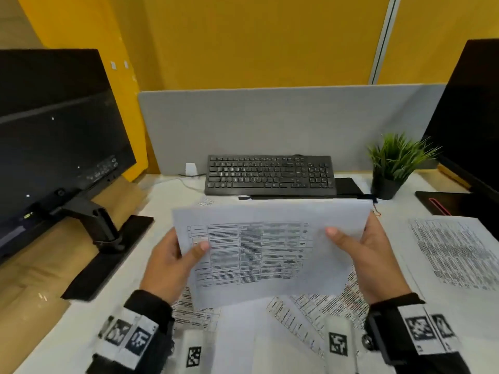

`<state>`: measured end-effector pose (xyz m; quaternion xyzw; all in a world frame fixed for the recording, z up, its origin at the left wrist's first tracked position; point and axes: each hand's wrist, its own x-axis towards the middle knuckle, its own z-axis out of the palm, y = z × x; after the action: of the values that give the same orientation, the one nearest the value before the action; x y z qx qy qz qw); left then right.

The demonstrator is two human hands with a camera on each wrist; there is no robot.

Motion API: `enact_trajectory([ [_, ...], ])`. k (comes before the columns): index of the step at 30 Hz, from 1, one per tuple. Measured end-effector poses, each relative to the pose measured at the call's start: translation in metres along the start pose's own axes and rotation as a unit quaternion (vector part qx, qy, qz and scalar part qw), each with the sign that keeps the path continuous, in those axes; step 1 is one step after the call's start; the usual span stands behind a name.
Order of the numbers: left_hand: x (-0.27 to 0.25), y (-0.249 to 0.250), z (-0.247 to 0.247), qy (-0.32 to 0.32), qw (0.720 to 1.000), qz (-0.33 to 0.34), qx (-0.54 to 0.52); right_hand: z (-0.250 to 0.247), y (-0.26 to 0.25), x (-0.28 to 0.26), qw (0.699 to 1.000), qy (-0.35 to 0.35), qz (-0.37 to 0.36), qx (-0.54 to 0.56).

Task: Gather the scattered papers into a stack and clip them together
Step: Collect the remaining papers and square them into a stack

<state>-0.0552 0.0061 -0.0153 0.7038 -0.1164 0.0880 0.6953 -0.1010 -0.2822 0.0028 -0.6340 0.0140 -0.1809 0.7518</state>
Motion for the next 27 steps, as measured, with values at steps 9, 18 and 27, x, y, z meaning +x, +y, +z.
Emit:
enact_trajectory([
  [9, -0.006, 0.040, 0.031, -0.005, 0.987, 0.129, 0.093, 0.043, -0.053, -0.014, 0.803, 0.036, -0.277, -0.527],
  [18, 0.015, 0.059, 0.029, 0.100, 0.985, 0.143, -0.005, 0.041, -0.053, 0.004, 0.976, -0.018, -0.171, -0.135],
  [27, -0.004, -0.009, 0.036, 0.067, 0.997, -0.031, 0.024, 0.025, 0.010, 0.001, 0.990, -0.071, 0.103, -0.071],
])
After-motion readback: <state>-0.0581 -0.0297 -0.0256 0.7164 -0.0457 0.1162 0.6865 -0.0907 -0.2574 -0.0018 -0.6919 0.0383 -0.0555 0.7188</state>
